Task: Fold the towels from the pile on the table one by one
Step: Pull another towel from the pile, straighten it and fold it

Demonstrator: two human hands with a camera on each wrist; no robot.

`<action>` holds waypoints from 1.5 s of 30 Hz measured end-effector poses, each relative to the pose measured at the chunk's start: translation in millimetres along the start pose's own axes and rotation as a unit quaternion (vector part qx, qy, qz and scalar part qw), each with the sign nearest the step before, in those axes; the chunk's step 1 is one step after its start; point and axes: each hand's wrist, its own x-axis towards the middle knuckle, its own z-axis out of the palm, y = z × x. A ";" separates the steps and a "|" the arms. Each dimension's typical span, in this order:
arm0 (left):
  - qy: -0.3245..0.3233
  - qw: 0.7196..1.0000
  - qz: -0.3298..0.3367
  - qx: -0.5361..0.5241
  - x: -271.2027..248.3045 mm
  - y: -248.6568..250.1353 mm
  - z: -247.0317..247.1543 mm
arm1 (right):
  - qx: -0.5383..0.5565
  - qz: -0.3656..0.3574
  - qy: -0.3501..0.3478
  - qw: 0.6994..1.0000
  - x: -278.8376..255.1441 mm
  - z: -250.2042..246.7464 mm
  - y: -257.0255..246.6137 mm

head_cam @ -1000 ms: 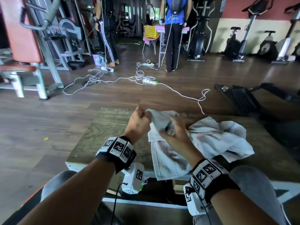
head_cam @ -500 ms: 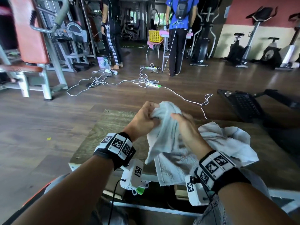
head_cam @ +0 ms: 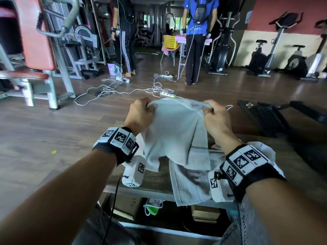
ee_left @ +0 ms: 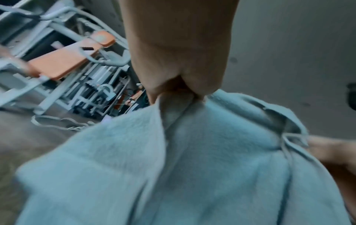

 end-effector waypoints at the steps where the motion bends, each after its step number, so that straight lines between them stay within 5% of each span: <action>1: -0.014 1.000 -0.005 -0.015 -0.5 -3.5 -3.1 | 0.002 -0.006 0.004 1.000 0.8 -0.7 -1.4; 6: -0.110 0.985 0.009 -0.134 -9.7 2.7 -18.7 | -0.007 0.005 0.008 1.000 1.6 9.7 -4.6; 8: -0.127 0.986 0.016 -0.103 -10.0 3.5 -25.8 | 0.044 0.016 0.004 0.999 -3.4 13.0 -5.3; 11: -0.049 0.997 0.005 -0.052 -2.6 -7.3 -35.5 | 0.060 -0.016 -0.076 0.995 -18.5 13.2 -2.5; 14: 0.041 0.998 -0.026 -0.027 3.6 -12.1 -40.4 | -0.167 -0.112 -0.172 0.964 -30.0 16.7 12.4; 17: 0.069 0.995 -0.070 -0.008 8.1 -17.1 -44.4 | -0.283 -0.099 -0.192 0.935 -40.0 17.3 29.0; 22: -0.021 0.981 -0.145 -0.125 16.3 -41.1 -37.6 | -0.274 -0.003 -0.141 0.952 -61.4 11.4 53.4; 28: -0.229 0.971 -0.071 -0.005 -30.6 -26.6 -4.7 | -0.129 0.016 -0.114 0.985 -79.7 8.5 55.4; 32: -0.318 0.945 0.031 -0.073 -70.9 -2.6 14.0 | -0.056 -0.042 -0.170 0.983 -83.5 25.5 21.6; 37: -0.226 0.968 0.091 -0.065 -68.7 4.1 26.9 | -0.074 -0.096 -0.164 0.979 -72.9 40.1 3.6; 42: -0.093 0.994 0.045 -0.034 -56.9 -11.1 18.4 | -0.191 -0.066 -0.142 0.969 -66.2 31.5 26.3; 45: -0.082 0.996 -0.017 0.014 -46.3 -19.4 15.1 | -0.114 -0.015 -0.121 0.986 -62.8 31.4 50.3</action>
